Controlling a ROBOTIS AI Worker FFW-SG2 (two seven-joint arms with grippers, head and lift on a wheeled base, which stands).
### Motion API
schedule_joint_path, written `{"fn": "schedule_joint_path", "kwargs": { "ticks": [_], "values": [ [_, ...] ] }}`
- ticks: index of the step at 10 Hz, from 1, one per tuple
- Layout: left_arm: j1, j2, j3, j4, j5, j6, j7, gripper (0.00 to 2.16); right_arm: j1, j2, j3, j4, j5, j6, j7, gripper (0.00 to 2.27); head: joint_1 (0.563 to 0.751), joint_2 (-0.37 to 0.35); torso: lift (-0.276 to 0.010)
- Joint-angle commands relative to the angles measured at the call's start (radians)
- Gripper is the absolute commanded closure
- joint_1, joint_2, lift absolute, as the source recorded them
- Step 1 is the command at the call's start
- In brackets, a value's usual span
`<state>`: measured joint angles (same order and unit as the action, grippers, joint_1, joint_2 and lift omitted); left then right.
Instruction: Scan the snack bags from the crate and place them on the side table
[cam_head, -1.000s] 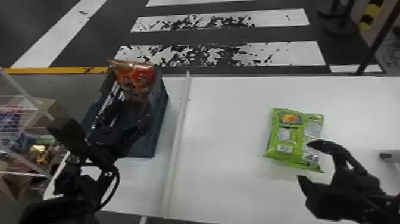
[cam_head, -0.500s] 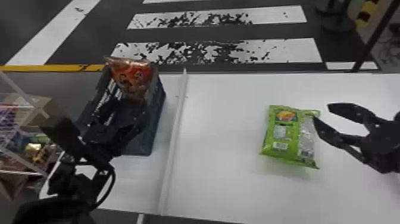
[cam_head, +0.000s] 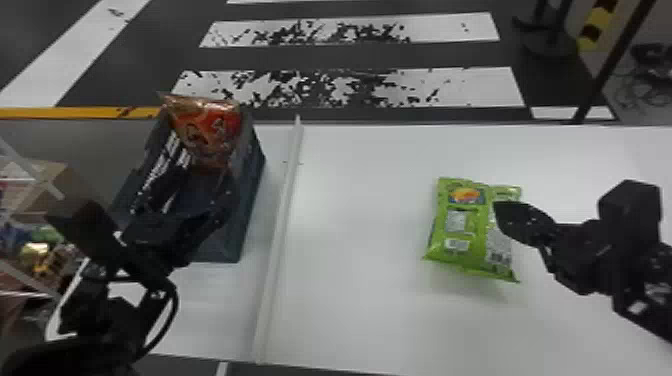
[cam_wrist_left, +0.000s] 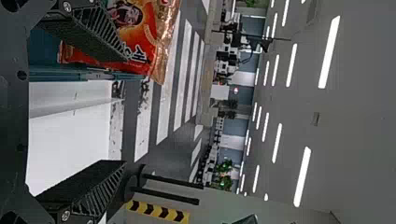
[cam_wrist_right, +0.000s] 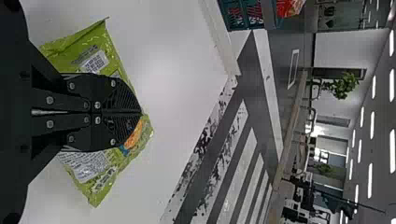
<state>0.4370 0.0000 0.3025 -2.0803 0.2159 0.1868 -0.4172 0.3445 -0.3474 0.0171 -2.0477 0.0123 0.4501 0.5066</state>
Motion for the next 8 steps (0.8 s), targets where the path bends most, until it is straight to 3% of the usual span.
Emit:
{"fn": "schedule_joint_path", "kwargs": {
  "ticks": [1, 4, 8],
  "values": [
    [0.006, -0.003, 0.003, -0.006, 0.000, 0.003, 0.000, 0.10, -0.045, 0.010, 0.053, 0.080, 0.018, -0.027, 0.001, 2.25, 0.695, 0.125, -0.094],
    [0.014, -0.003, 0.004, -0.007, 0.000, 0.003, 0.000, 0.10, -0.114, 0.024, 0.130, 0.233, 0.087, -0.064, 0.004, 2.25, 0.695, 0.161, -0.094],
    [0.011, -0.003, 0.001, -0.004, -0.001, 0.003, 0.000, 0.10, -0.127, 0.016, 0.155, 0.339, 0.146, -0.135, 0.047, 2.25, 0.695, 0.170, -0.094]
  ]
}}
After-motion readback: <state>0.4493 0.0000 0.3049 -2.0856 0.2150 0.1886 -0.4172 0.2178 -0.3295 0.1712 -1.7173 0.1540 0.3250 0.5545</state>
